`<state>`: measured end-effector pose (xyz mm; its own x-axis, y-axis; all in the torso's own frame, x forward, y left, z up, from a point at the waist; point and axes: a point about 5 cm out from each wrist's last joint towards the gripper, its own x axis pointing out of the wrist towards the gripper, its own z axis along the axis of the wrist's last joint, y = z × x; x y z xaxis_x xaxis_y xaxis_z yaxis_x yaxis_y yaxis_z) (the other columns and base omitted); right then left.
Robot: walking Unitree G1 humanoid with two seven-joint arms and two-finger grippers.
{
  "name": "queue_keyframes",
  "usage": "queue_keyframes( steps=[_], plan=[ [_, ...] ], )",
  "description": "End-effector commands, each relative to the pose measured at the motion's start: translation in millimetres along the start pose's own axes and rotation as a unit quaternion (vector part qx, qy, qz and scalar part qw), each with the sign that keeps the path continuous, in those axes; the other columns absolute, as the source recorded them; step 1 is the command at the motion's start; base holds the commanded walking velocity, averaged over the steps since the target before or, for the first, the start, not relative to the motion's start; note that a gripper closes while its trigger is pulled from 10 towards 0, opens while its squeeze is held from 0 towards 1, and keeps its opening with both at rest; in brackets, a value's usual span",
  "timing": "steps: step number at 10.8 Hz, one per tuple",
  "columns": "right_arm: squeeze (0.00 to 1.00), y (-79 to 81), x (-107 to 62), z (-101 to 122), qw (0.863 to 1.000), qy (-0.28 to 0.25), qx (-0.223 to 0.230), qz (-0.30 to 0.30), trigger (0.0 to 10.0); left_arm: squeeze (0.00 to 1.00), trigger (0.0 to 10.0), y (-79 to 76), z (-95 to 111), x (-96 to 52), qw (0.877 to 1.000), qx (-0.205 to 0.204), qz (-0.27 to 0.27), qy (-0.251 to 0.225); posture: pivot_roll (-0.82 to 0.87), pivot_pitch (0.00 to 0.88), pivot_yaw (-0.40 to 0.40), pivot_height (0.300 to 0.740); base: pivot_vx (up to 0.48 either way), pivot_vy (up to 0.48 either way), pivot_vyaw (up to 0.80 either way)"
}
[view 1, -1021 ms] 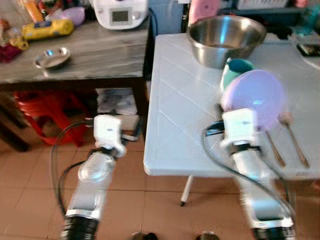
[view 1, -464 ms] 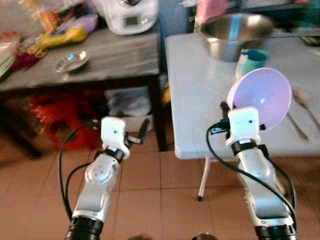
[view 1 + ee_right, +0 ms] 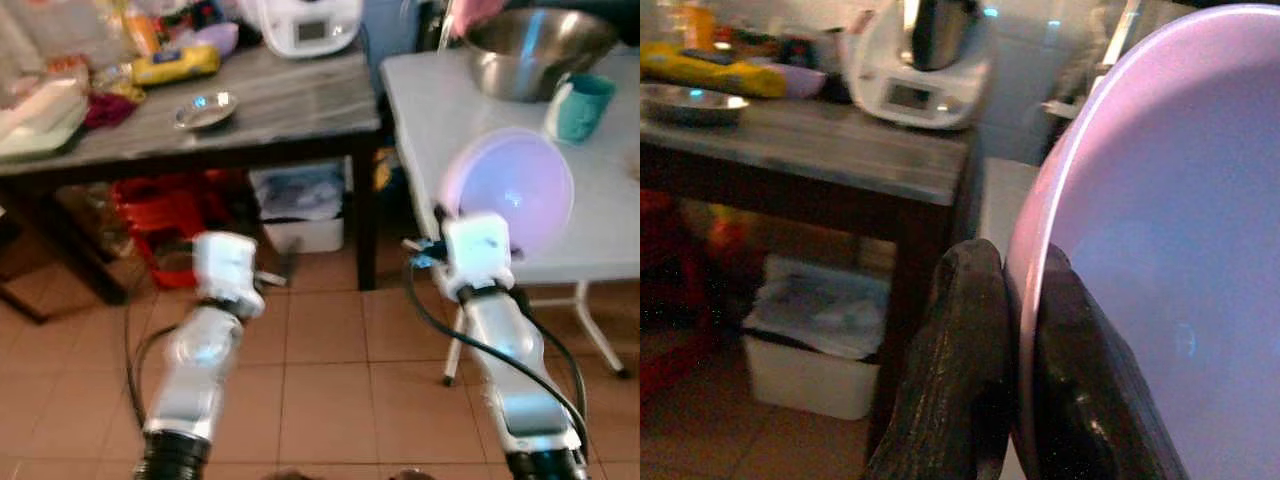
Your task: Setting the table
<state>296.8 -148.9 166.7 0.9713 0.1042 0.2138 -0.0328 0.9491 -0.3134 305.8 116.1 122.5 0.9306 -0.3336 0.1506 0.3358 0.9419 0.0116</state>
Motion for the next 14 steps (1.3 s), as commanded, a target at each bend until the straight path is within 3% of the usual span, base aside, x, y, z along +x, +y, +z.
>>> queue_keyframes(
  steps=[1, 10, 12, 14],
  plan=[
    [0.0, 3.0, 1.1, 8, 1.0, -0.018, 0.005, 0.0, 10.0, 0.0, 10.0, 6.1, 4, 0.9, 1.0, 0.011, 0.009, -0.005, -0.16, 0.096, 0.123, 0.74, 0.0, 0.472, 0.0],
    [0.0, 2.9, 1.2, 6, 1.0, -0.021, -0.002, 0.012, 10.0, 0.0, 10.0, -1.9, 1, 1.7, 1.0, 0.009, 0.006, -0.003, -0.16, 0.093, 0.113, 0.74, 0.0, 0.472, 0.0],
    [0.0, 3.3, -0.7, 4, 1.0, -0.017, 0.002, 0.013, 10.0, 0.0, 10.0, 10.6, 0, 0.3, 0.998, 0.038, 0.056, 0.003, -0.16, 0.093, 0.113, 0.74, 0.0, 0.234, 0.0],
    [0.0, 3.3, -1.3, 4, 1.0, -0.016, 0.002, 0.013, 10.0, 0.0, 10.0, 14.9, 0, 0.0, 0.998, 0.035, 0.061, 0.004, -0.16, 0.102, 0.113, 0.74, 0.0, 0.0, 0.0]
  ],
)
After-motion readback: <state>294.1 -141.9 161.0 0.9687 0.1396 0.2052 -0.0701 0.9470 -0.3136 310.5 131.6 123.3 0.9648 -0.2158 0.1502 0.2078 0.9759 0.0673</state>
